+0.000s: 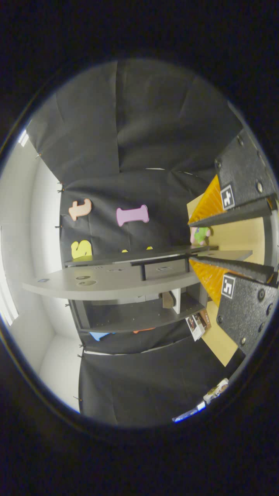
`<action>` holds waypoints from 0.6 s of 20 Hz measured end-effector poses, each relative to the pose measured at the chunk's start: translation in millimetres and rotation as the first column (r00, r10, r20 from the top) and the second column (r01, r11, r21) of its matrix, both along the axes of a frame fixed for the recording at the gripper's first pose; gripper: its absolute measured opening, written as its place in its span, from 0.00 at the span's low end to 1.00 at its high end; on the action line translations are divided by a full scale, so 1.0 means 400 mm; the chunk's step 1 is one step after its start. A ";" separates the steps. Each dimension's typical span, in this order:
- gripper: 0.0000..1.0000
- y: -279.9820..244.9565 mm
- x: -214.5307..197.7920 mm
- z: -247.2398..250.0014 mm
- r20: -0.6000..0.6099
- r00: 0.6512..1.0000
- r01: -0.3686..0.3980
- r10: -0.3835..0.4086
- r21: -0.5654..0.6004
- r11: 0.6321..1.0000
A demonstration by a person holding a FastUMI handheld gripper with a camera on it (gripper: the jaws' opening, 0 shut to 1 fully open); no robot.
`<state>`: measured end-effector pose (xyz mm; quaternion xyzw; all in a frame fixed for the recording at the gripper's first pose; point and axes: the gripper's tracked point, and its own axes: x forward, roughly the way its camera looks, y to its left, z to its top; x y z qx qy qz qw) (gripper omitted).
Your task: Open the shoe cabinet door, grab the shoes and put them into the shoe cabinet, then close the shoe cabinet door.
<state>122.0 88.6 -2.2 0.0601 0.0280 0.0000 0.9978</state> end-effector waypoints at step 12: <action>1.00 0.397 -0.008 -0.347 -0.194 0.978 -0.095 0.083 -0.054 0.994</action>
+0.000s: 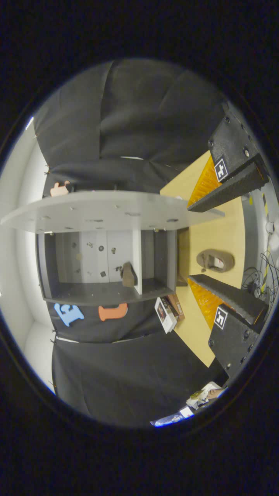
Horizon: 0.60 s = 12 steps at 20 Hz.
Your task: Open the shoe cabinet door, grab the shoes and put them into the shoe cabinet, then close the shoe cabinet door.
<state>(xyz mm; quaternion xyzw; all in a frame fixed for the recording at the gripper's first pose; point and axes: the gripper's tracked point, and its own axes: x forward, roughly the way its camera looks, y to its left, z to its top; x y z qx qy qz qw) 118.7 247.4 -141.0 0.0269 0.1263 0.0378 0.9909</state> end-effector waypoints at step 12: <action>1.00 0.270 0.365 -0.526 -0.309 0.943 -0.096 0.122 0.099 0.990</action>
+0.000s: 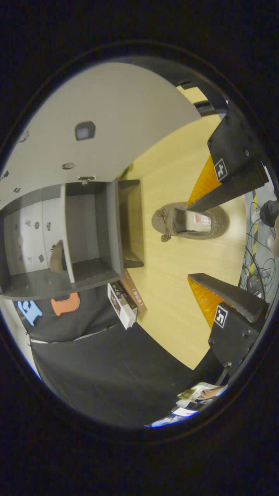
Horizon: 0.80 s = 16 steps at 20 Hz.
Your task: Open the shoe cabinet door, grab the shoes and put them into the shoe cabinet, then close the shoe cabinet door.
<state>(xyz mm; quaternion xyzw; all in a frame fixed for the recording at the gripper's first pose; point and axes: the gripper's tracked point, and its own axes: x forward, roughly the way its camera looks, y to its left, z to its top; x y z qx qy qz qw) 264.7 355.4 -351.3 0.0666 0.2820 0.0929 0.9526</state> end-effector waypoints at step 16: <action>0.72 0.028 0.322 -0.227 -0.206 0.977 0.077 -0.059 0.077 0.994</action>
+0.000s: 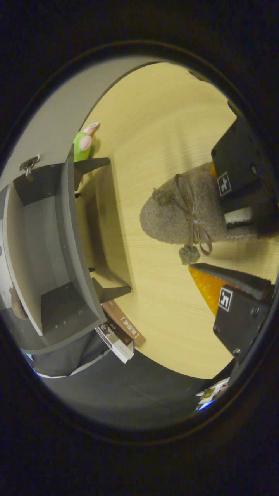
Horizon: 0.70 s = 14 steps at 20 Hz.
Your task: Open the shoe cabinet door, grab the shoes and put them into the shoe cabinet, then close the shoe cabinet door.
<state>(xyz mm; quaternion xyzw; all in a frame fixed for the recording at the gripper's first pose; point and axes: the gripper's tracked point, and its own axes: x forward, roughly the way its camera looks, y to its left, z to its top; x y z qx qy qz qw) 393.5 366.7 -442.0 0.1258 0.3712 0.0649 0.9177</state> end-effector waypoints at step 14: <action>0.07 0.000 -0.107 0.214 0.130 0.985 -0.105 0.110 -0.045 0.994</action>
